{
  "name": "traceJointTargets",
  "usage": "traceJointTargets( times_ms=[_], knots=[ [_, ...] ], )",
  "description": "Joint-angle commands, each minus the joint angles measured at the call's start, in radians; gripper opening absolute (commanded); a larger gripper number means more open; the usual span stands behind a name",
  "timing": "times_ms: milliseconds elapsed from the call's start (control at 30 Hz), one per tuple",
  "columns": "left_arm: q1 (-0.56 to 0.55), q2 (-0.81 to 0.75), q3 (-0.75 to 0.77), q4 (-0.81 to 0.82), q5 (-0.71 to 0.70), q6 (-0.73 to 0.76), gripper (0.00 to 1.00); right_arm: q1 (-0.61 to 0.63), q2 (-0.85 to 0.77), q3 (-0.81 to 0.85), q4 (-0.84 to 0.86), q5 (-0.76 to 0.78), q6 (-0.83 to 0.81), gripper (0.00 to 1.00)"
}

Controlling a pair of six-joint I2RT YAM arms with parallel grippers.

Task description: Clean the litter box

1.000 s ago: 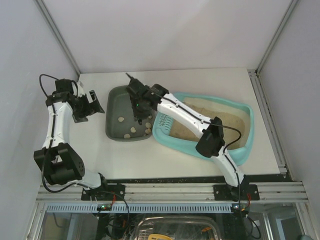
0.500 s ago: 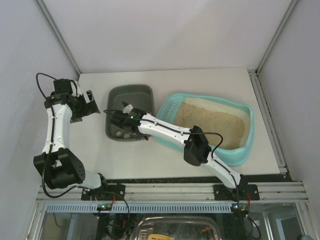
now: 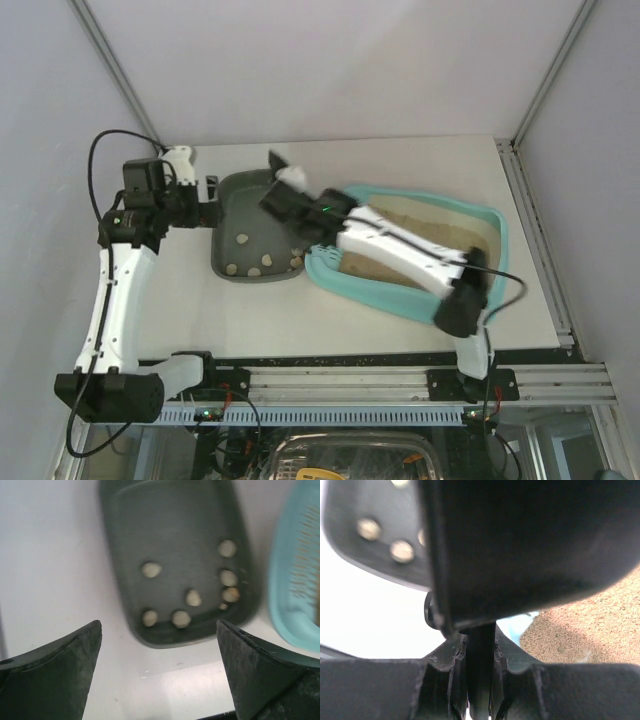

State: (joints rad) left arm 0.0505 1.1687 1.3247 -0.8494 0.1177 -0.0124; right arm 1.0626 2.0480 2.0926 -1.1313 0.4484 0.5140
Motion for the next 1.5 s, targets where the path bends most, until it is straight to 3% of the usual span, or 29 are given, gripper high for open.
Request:
traceJointTargets(
  times_ms=[0,200,300,433,667,867,1033,1100,1167,1200,1267,1300,1333,1467],
  knots=[
    [-0.148,-0.015,0.085,-0.055,0.180,0.150,1.00,-0.100,-0.317,-0.116,0.166,-0.146,0.057,0.00],
    [-0.572,0.099,0.168,-0.123,0.064,0.218,1.00,-0.277,-0.680,-0.515,0.192,-0.323,0.163,0.00],
    [-0.735,0.130,0.147,-0.109,0.181,0.382,1.00,-0.451,-0.943,-0.740,0.226,-0.474,0.205,0.00],
    [-0.889,0.164,0.093,0.010,0.281,0.577,1.00,-0.675,-1.159,-0.851,0.175,-0.597,0.188,0.00],
    [-0.969,0.561,0.385,-0.112,0.406,0.613,1.00,-0.888,-1.306,-0.956,0.073,-0.716,0.153,0.00],
    [-1.021,0.679,0.367,-0.069,0.387,0.763,1.00,-0.972,-1.349,-0.988,0.037,-0.776,0.107,0.00],
    [-1.029,0.722,0.417,-0.174,0.454,0.911,1.00,-1.079,-1.346,-0.988,0.015,-0.864,0.049,0.00],
    [-1.028,0.730,0.427,-0.223,0.459,0.982,0.92,-1.125,-1.340,-0.988,0.008,-0.893,0.027,0.00],
    [-1.029,0.738,0.430,-0.283,0.447,1.082,0.74,-1.168,-1.334,-0.988,0.003,-0.911,0.008,0.00],
    [-1.029,0.744,0.433,-0.318,0.436,1.138,0.61,-1.170,-1.330,-0.988,0.002,-0.900,0.008,0.00],
    [-1.025,0.766,0.447,-0.417,0.410,1.285,0.22,-1.172,-1.322,-0.988,-0.004,-0.889,0.018,0.00],
    [-1.024,0.780,0.453,-0.442,0.377,1.331,0.07,-1.173,-1.320,-0.991,-0.007,-0.886,0.024,0.00],
    [-1.021,0.794,0.461,-0.458,0.344,1.364,0.01,-1.175,-1.319,-0.998,-0.006,-0.892,0.030,0.00],
    [-0.977,0.879,0.548,-0.535,0.272,1.497,0.00,-1.193,-1.333,-1.065,-0.024,-0.974,0.068,0.00]
  ],
)
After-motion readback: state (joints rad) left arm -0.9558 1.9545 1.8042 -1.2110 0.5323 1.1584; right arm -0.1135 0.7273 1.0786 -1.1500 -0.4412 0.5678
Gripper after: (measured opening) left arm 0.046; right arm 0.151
